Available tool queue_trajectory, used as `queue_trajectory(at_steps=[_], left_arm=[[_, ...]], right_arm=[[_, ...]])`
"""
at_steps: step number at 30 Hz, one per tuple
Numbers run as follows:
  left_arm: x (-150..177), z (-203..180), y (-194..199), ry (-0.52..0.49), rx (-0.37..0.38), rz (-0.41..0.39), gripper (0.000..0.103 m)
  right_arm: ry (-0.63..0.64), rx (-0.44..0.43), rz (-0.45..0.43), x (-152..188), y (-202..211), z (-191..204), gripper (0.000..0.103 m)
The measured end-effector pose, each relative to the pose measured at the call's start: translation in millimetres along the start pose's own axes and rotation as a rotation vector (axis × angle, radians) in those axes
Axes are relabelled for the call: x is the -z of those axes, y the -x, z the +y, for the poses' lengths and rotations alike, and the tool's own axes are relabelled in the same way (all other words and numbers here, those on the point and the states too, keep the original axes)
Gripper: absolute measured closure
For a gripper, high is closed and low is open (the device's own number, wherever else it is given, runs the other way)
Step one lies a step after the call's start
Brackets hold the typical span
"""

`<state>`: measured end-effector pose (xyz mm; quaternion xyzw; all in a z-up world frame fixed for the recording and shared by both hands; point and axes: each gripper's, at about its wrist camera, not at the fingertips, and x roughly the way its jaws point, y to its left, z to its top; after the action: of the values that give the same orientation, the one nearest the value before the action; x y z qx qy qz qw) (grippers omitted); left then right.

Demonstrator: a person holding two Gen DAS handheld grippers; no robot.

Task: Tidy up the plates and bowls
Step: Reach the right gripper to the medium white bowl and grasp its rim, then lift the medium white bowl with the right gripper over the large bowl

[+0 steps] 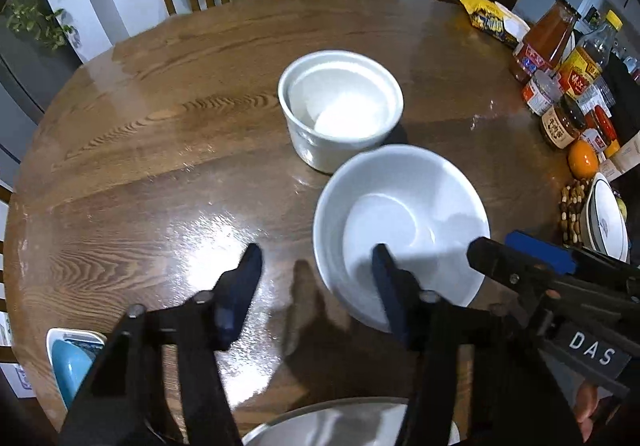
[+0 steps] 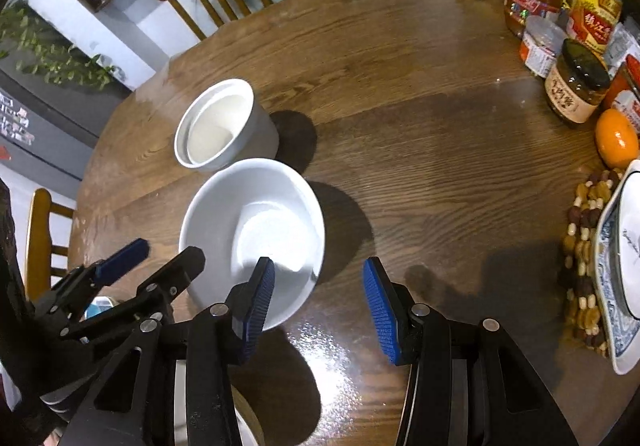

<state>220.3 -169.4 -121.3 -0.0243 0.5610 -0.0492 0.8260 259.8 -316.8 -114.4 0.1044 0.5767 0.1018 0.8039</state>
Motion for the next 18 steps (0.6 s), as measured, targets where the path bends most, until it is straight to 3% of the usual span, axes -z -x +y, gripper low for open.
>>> queue_trajectory(at_steps=[2, 5, 12, 18], left_arm=[[0.5, -1.8, -4.3, -0.008, 0.001, 0.014, 0.065], [1.6, -2.8, -9.0, -0.013, 0.011, 0.03, 0.07], [1.8, -5.2, -13.5, -0.017, 0.027, 0.049, 0.088], [2.7, -5.1, -12.6, -0.028, 0.019, 0.04, 0.091]], right_arm=[[0.004, -0.006, 0.007, -0.2, -3.0, 1.2, 0.057], [0.013, -0.007, 0.014, 0.2, -6.3, 3.1, 0.06], [0.028, -0.016, 0.032, 1.4, -11.0, 4.7, 0.081], [0.032, -0.003, 0.015, 3.0, -8.7, 3.6, 0.09]])
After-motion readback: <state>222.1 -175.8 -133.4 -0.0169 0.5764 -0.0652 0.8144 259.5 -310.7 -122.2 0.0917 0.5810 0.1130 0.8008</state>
